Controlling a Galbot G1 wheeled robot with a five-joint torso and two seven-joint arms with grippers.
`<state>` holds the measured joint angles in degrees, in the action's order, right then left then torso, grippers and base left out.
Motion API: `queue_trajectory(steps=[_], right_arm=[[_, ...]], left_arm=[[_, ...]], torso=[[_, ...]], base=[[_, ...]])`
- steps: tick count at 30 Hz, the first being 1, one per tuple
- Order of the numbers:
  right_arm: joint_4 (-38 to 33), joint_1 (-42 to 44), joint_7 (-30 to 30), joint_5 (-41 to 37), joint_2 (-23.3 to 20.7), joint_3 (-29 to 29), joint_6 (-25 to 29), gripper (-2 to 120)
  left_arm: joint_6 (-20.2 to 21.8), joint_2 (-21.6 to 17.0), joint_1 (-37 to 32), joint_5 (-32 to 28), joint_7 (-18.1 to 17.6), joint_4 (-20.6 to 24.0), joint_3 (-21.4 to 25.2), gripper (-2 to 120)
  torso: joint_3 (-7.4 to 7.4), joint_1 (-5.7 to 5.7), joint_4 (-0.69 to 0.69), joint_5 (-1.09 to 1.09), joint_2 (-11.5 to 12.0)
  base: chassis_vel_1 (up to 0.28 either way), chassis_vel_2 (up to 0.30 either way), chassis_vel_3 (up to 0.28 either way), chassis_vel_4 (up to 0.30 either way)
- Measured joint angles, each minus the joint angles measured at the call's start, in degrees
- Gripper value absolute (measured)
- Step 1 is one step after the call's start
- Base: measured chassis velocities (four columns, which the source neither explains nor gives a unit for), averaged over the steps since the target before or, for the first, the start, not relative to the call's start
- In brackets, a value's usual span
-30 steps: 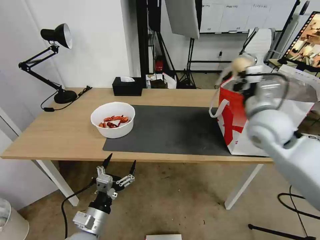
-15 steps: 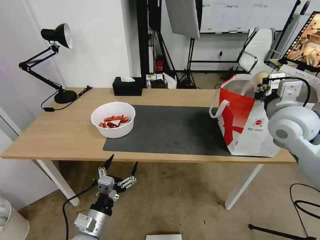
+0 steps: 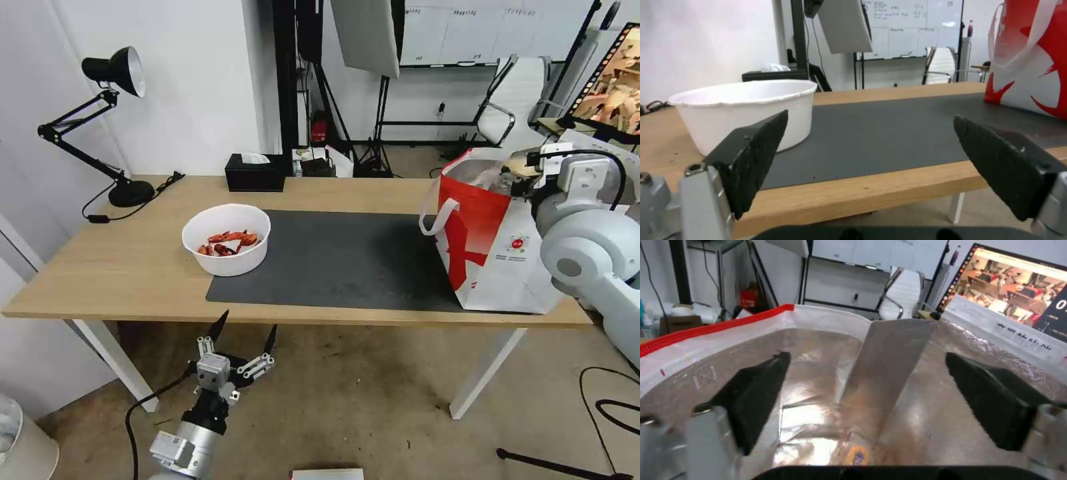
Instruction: Pick up the trash from the table and place it into the takeout bag.
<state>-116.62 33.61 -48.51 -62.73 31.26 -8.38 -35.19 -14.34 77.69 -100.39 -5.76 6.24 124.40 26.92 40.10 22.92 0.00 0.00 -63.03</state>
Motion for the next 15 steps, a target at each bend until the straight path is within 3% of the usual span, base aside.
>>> queue_trajectory(steps=[10, 15], right_arm=[[-1.06, 2.93, 1.62, 0.14, -0.20, -1.61, 3.38, 100], [-2.70, 7.46, 6.47, 0.55, -0.07, -4.40, 12.77, 100]], left_arm=[[-0.08, 0.12, -0.20, 0.26, 0.05, 0.64, -0.06, 100], [-0.08, -0.16, -0.03, 0.08, 0.04, 0.93, 0.13, 100]], torso=[[0.00, 0.00, 0.00, 0.00, 0.00], [0.00, 0.00, 0.01, 0.00, 0.00]], base=[[0.000, 0.000, 0.000, 0.000], [0.000, 0.000, 0.000, 0.000]])
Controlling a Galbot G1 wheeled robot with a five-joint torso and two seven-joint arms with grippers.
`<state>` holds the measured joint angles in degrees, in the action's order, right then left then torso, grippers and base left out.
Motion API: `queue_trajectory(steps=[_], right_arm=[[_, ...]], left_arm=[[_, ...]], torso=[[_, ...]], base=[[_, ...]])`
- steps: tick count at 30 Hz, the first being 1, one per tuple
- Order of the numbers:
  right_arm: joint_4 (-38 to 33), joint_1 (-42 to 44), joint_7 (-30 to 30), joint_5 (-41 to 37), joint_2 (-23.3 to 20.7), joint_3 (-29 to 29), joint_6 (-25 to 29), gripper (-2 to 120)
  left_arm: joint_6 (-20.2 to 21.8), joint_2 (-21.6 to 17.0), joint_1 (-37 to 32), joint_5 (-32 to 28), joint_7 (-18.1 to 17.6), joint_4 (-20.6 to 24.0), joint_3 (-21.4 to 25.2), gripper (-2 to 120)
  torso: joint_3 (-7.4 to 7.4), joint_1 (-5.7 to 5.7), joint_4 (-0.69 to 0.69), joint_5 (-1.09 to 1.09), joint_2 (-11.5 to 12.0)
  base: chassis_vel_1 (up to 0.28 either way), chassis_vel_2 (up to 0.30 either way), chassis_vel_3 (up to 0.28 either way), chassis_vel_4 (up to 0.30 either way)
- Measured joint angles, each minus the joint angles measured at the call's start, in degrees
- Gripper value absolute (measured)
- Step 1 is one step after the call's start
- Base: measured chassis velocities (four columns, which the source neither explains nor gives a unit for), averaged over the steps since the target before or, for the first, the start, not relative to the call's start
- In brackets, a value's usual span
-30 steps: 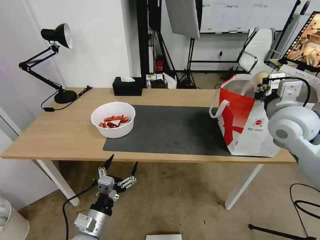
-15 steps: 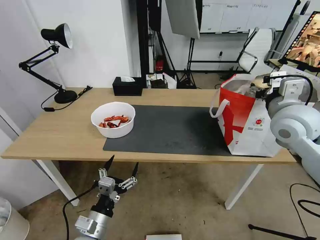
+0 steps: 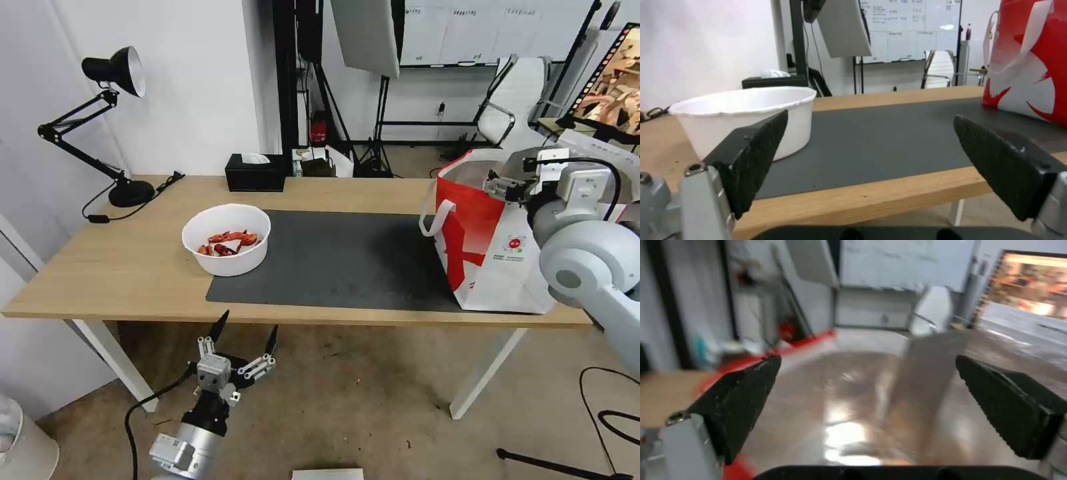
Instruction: Pick up the trash from the table and place it into the takeout bag.
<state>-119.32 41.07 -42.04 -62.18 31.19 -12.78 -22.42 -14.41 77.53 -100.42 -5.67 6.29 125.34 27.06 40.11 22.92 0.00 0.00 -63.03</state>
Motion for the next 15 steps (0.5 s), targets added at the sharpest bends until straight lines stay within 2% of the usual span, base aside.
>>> queue_trajectory(steps=[2, 3, 4, 6, 7, 10, 11, 14, 15], right_arm=[[-1.33, 2.72, 5.78, 1.69, 0.43, -0.97, 7.07, 100], [-1.33, 2.72, 5.78, 1.69, 0.43, -0.97, 7.07, 100], [-2.04, 4.44, 10.58, 3.81, 1.29, -0.97, 12.86, 100], [-2.79, 7.26, 16.71, 7.33, 3.17, -0.45, 19.26, 100], [-2.79, 7.26, 16.71, 7.33, 3.17, -0.45, 19.26, 100], [-4.48, 15.46, 22.68, 13.85, 6.29, -1.36, 26.03, 100], [-4.48, 15.46, 22.68, 13.85, 6.29, -1.36, 26.03, 100], [-4.36, 27.36, 27.56, 21.55, 9.95, -3.72, 31.55, 100], [-4.36, 27.36, 27.56, 21.55, 9.95, -3.72, 31.55, 100]], left_arm=[[-0.04, 0.22, 0.12, -0.07, -0.03, 0.20, 0.13, 100], [-0.04, 0.22, 0.12, -0.07, -0.03, 0.20, 0.13, 100], [-0.41, 0.76, -0.11, -0.07, -0.05, 0.45, 0.51, 100], [-1.12, 1.80, -0.81, -0.07, -0.11, 0.89, 1.30, 100], [-1.12, 1.80, -0.81, -0.07, -0.11, 0.89, 1.30, 100], [-1.44, 2.68, -0.99, -0.06, -0.21, 1.08, 1.81, 100], [-1.44, 2.68, -0.99, -0.06, -0.21, 1.08, 1.81, 100], [-1.88, 3.53, -0.76, -0.06, -0.26, 0.94, 1.85, 100], [-1.88, 3.53, -0.76, -0.06, -0.26, 0.94, 1.85, 100]], torso=[[0.00, 0.00, 0.01, -0.01, 0.00], [0.00, 0.00, 0.01, -0.01, 0.00], [-0.01, 0.00, 0.01, -0.01, 0.00], [0.00, 0.00, -0.03, -0.01, 0.00], [0.00, 0.00, -0.03, -0.01, 0.00], [0.00, 0.00, -0.01, -0.01, 0.00], [0.00, 0.00, -0.01, -0.01, 0.00], [-0.01, -0.01, 0.00, 0.00, 0.00], [-0.01, -0.01, 0.00, 0.00, 0.00]], base=[[0.000, 0.000, 0.000, 0.000], [0.000, 0.000, 0.000, 0.000], [0.000, 0.000, 0.000, 0.000], [0.000, 0.000, 0.000, 0.000], [0.000, 0.000, 0.000, 0.000], [0.000, 0.000, 0.000, 0.000], [0.000, 0.000, 0.000, 0.000], [0.000, 0.000, 0.000, 0.000], [0.000, 0.000, 0.000, 0.000]])
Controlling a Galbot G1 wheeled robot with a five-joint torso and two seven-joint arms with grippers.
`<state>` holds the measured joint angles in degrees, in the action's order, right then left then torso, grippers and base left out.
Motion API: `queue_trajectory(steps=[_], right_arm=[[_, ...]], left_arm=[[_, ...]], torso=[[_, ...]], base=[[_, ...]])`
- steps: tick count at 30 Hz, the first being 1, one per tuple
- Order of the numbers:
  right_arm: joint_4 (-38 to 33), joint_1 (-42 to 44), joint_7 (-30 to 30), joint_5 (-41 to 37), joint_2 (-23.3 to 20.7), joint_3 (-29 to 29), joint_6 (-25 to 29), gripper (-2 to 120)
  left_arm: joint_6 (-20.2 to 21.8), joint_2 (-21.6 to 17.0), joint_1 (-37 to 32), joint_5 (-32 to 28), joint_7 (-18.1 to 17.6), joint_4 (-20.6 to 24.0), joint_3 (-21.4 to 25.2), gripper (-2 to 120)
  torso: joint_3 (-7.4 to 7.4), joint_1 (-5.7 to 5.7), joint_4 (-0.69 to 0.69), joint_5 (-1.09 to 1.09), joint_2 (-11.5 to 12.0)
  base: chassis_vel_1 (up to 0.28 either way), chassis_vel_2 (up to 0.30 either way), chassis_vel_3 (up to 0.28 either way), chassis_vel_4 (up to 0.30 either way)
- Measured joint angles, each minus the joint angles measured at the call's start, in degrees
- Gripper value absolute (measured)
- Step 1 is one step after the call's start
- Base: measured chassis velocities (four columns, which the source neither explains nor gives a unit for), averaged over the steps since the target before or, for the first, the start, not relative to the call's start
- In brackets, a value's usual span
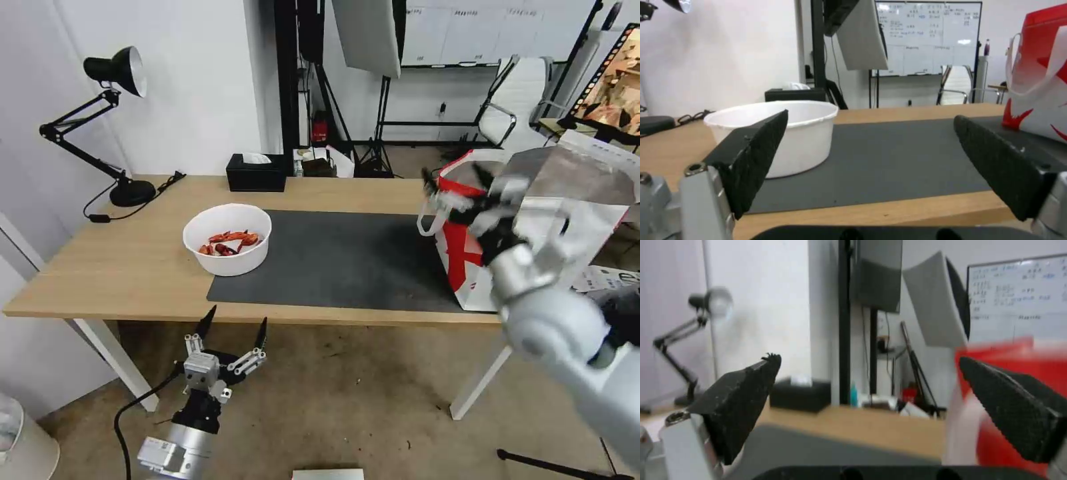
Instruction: Pick up the trash from the table and place it into the takeout bag.
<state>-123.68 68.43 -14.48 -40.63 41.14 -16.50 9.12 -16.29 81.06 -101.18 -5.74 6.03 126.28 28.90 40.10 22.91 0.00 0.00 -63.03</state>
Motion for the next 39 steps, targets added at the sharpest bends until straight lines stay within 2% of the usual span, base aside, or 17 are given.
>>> queue_trajectory(steps=[2, 3, 5, 6, 8, 13, 32, 38, 39], right_arm=[[1.52, 8.10, 2.81, 5.21, 2.90, -2.05, 3.26, 100], [1.52, 8.10, 2.81, 5.21, 2.90, -2.05, 3.26, 100], [2.70, 14.43, 3.76, 7.57, 5.59, -3.32, 4.41, 100], [2.70, 14.43, 3.76, 7.57, 5.59, -3.32, 4.41, 100], [3.66, 19.73, 3.77, 9.19, 7.58, -3.94, 4.48, 100], [5.21, 23.88, 3.70, 10.64, 9.18, -3.71, 3.81, 100], [5.97, 22.96, 3.03, 10.75, 9.52, -2.77, 2.74, 100], [5.95, 22.90, 3.00, 10.68, 9.48, -2.75, 2.70, 100], [5.94, 22.89, 2.99, 10.67, 9.48, -2.74, 2.69, 100]], left_arm=[[-0.19, 0.15, 0.31, 0.00, -0.01, -0.56, -0.09, 100], [-0.19, 0.15, 0.31, 0.00, -0.01, -0.56, -0.09, 100], [-0.40, 0.01, 0.55, -0.05, -0.02, -1.29, -0.15, 100], [-0.40, 0.01, 0.55, -0.05, -0.02, -1.29, -0.15, 100], [-0.65, -0.13, 0.91, -0.12, -0.02, -1.97, -0.15, 100], [-0.67, -0.14, 1.16, -0.23, -0.03, -2.31, -0.24, 100], [-0.33, -0.17, 0.85, -0.44, -0.08, -1.54, 0.63, 100], [3.36, -2.63, 3.96, -3.09, -1.96, -0.33, 2.09, 100], [5.84, -3.82, 4.91, -4.01, -3.45, 0.43, 2.27, 100]], torso=[[0.00, 0.00, 0.02, 0.00, 0.00], [0.00, 0.00, 0.02, 0.00, 0.00], [0.00, 0.00, 0.02, 0.00, 0.00], [0.00, 0.00, 0.02, 0.00, 0.00], [0.00, 0.00, 0.02, -0.01, 0.00], [0.00, 0.00, 0.01, -0.01, 0.01], [0.01, 0.00, -0.01, 0.00, 0.00], [0.01, 0.01, 0.00, 0.00, 0.00], [0.01, 0.00, 0.00, -0.01, 0.00]], base=[[0.000, 0.000, 0.000, 0.000], [0.000, 0.000, 0.000, 0.000], [0.000, 0.000, 0.000, 0.000], [0.000, 0.000, 0.000, 0.000], [0.000, 0.000, 0.000, 0.000], [0.000, 0.000, 0.000, 0.000], [0.000, 0.000, 0.000, 0.000], [0.000, 0.000, 0.000, 0.000], [0.000, 0.000, 0.000, 0.000]])
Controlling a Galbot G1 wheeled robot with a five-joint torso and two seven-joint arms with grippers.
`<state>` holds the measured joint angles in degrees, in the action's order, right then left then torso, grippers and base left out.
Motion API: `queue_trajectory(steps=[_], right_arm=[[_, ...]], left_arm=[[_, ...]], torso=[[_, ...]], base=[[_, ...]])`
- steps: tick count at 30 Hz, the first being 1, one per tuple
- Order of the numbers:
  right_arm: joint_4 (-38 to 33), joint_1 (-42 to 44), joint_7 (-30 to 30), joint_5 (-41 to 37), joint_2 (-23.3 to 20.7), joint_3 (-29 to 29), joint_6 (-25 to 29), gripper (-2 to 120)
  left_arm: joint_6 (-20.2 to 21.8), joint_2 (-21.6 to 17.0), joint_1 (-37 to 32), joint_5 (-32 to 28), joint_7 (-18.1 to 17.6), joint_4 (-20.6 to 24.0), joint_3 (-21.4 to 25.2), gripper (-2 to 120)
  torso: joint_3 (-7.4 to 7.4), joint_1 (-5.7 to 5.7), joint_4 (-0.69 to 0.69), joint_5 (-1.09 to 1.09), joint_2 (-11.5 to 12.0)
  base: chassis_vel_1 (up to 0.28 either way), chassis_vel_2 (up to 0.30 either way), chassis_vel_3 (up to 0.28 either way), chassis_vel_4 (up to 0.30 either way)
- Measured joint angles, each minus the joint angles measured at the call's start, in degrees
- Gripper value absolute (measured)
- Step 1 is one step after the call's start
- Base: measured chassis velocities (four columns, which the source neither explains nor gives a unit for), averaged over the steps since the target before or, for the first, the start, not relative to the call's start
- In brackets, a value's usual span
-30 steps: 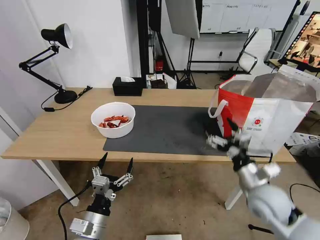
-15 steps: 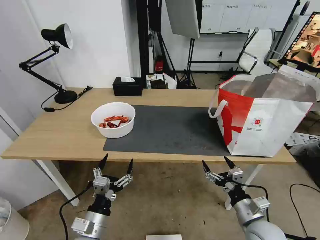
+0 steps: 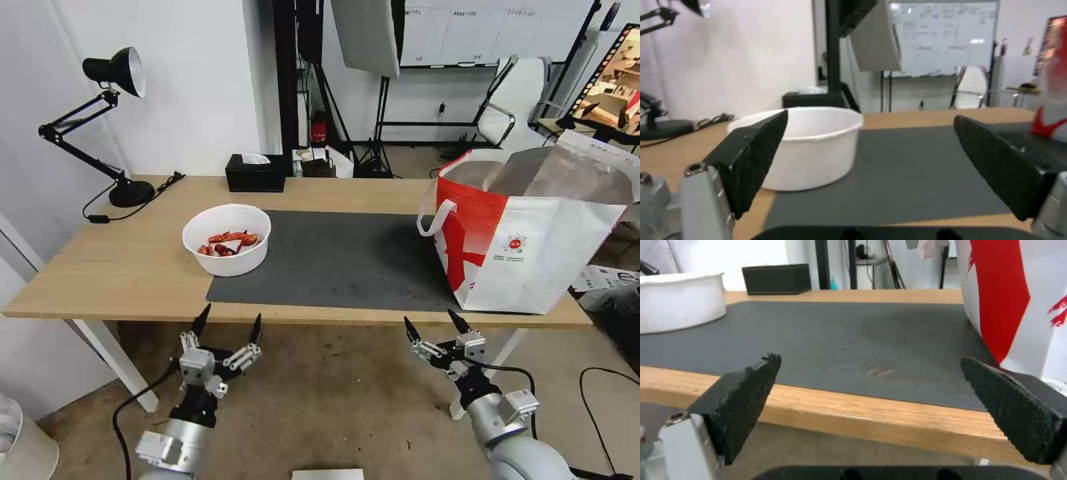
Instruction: Pick up the trash from the table and place it into the takeout bag.
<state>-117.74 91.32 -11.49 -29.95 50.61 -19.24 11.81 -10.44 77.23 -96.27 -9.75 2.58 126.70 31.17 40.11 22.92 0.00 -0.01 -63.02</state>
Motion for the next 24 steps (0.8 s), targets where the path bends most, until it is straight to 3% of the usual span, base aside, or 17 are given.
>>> queue_trajectory(steps=[3, 4, 7, 8, 11, 12, 15, 19, 22, 24], right_arm=[[-0.02, -0.04, -0.03, -0.03, -0.01, 0.02, -0.04, 100], [-0.02, -0.04, -0.03, -0.03, -0.01, 0.02, -0.04, 100], [-0.03, -0.06, -0.04, -0.06, -0.04, 0.02, -0.06, 100], [-0.03, -0.06, -0.04, -0.06, -0.04, 0.02, -0.06, 100], [-0.05, -0.08, -0.05, -0.08, -0.04, 0.02, -0.08, 100], [-0.05, -0.08, -0.05, -0.08, -0.04, 0.02, -0.08, 100], [-0.06, -0.09, -0.07, -0.09, -0.04, 0.03, -0.09, 100], [-0.07, -0.10, -0.07, -0.10, -0.04, 0.02, -0.09, 100], [-0.09, -0.11, -0.07, -0.12, -0.05, 0.03, -0.09, 100], [-0.09, -0.12, -0.07, -0.12, -0.05, 0.03, -0.09, 100]], left_arm=[[7.23, -6.07, 4.51, -6.08, -4.55, 1.70, 0.58, 100], [7.23, -6.07, 4.51, -6.08, -4.55, 1.70, 0.58, 100], [13.99, -13.15, 9.23, -16.71, -7.00, 1.64, 1.24, 100], [13.99, -13.15, 9.23, -16.71, -7.00, 1.64, 1.24, 100], [22.22, -22.24, 15.81, -33.22, -9.72, -0.58, 1.60, 100], [22.22, -22.24, 15.81, -33.22, -9.72, -0.58, 1.60, 100], [28.21, -28.37, 22.24, -46.02, -11.46, -4.10, 1.79, 100], [32.60, -31.63, 27.40, -53.02, -15.10, -7.31, 0.90, 100], [38.25, -34.55, 34.37, -59.87, -19.92, -12.90, -1.31, 100], [39.81, -35.14, 36.66, -62.66, -21.14, -14.84, -2.03, 100]], torso=[[0.00, 0.00, 0.00, 0.00, 0.00], [0.00, 0.00, 0.00, 0.00, 0.00], [0.00, 0.00, -0.01, -0.02, 0.00], [0.00, 0.00, -0.01, -0.02, 0.00], [0.00, 0.01, 0.01, -0.02, 0.00], [0.00, 0.01, 0.01, -0.02, 0.00], [0.01, 0.01, 0.00, -0.01, 0.00], [0.01, 0.01, 0.00, 0.00, 0.00], [0.01, 0.01, 0.00, 0.00, 0.00], [0.01, 0.01, 0.00, -0.01, 0.01]], base=[[0.000, 0.000, 0.000, 0.000], [0.000, 0.000, 0.000, 0.000], [0.000, 0.000, 0.000, 0.000], [0.000, 0.000, 0.000, 0.000], [0.000, 0.000, 0.000, 0.000], [0.000, 0.000, 0.000, 0.000], [0.000, 0.000, 0.000, 0.000], [0.000, 0.000, 0.000, 0.000], [0.000, 0.000, 0.000, 0.000], [0.000, 0.000, 0.000, 0.000]])
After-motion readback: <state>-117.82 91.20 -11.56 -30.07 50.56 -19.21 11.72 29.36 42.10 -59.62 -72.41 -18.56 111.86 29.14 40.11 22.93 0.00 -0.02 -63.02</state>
